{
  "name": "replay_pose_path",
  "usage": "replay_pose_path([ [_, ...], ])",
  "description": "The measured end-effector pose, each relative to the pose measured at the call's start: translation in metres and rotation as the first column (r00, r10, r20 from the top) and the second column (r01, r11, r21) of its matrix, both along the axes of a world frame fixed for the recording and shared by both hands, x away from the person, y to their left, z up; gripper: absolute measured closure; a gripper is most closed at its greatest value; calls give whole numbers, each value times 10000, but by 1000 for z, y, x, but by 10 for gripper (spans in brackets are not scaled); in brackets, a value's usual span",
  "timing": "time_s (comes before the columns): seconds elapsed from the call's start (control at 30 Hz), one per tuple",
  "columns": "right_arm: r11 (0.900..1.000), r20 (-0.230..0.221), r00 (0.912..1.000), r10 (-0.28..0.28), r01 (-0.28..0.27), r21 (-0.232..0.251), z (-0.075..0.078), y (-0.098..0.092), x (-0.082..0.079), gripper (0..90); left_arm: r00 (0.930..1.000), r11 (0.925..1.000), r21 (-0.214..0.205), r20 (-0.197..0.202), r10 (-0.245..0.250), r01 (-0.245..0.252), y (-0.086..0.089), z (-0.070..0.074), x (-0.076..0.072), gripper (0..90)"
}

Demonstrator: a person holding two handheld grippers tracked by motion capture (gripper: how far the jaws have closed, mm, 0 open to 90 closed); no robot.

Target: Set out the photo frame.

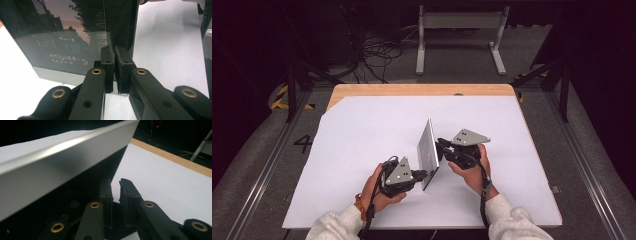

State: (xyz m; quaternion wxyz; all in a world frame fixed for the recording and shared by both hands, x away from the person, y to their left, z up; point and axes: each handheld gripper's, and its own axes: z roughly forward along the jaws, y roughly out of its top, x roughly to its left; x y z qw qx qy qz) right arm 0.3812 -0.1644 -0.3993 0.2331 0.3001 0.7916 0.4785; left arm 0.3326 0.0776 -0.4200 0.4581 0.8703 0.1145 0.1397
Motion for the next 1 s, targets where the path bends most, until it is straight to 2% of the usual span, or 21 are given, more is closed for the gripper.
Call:
replay_pose_path([
  [0.27,9995,-93,10000,8,-11,-320,-5,-12,-21,755,9996,9994,237,163,230,-234,6,0,5,856],
  [0.4,9986,-290,9995,112,-127,-523,-9,-19,-37,753,9987,9986,134,106,501,-503,15,0,11,856],
  [0.47,9976,-321,9992,246,-266,-644,-10,-22,-45,762,9980,9979,207,166,612,-616,21,1,12,852],
  [0.6,9960,-564,9970,530,-569,-695,-14,-27,-63,759,9971,9967,251,19,766,-766,37,0,12,827],
  [0.73,9931,-652,9934,947,-988,-627,-16,-26,-74,745,9962,9959,312,-169,856,-850,52,-2,13,776],
  [0.8,9923,-764,9917,1035,-1082,-597,-18,-24,-77,732,9954,9947,414,-102,950,-945,55,-4,13,757],
  [0.93,9899,-830,9885,1263,-1310,-541,-20,-15,-80,700,9916,9909,537,-330,1250,-1231,69,-10,16,711],
  [1.0,9878,-833,9867,1393,-1444,-582,-21,-10,-82,672,9915,9913,502,-403,1240,-1219,73,-11,18,684],
])
